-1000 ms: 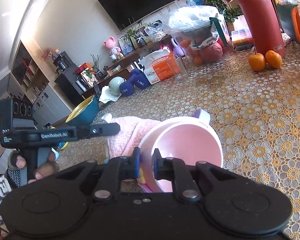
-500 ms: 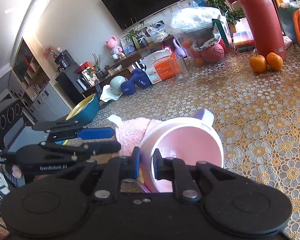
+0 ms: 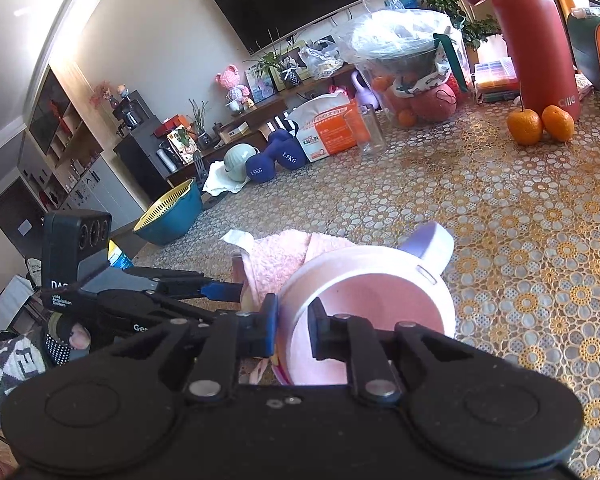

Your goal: Organize objects

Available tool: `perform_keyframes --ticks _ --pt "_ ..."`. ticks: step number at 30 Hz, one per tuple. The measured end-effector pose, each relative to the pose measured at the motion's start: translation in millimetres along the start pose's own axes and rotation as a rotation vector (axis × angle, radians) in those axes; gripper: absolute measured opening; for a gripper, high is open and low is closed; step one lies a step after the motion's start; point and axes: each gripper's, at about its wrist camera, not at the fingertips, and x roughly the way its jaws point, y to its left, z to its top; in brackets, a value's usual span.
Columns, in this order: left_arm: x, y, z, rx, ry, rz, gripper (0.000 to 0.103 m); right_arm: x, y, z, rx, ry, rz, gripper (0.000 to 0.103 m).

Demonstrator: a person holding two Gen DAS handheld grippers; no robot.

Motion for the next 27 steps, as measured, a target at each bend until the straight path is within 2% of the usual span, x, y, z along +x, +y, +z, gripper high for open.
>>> perform_keyframes --ticks 3,6,10,16,19,27 --pt "-4 -8 1 0.012 -0.017 0.008 0.037 0 0 0 -0.002 0.001 -0.003 0.015" --pt "-15 -11 2 0.003 -0.042 0.003 0.034 -1 -1 1 0.004 -0.002 -0.007 0.015" --pt "-42 -14 11 -0.020 -0.087 -0.060 0.033 -2 -3 -1 -0.003 0.000 0.005 0.015" --pt "-65 -41 34 0.048 -0.120 -0.156 0.033 -5 -3 -3 -0.045 0.022 0.032 0.014" --pt "-57 -53 42 0.102 -0.113 -0.140 0.033 -3 0 -4 -0.083 0.041 0.038 0.014" --pt "-30 -32 57 0.045 -0.076 -0.100 0.033 -1 2 0 -0.150 0.072 0.048 0.015"
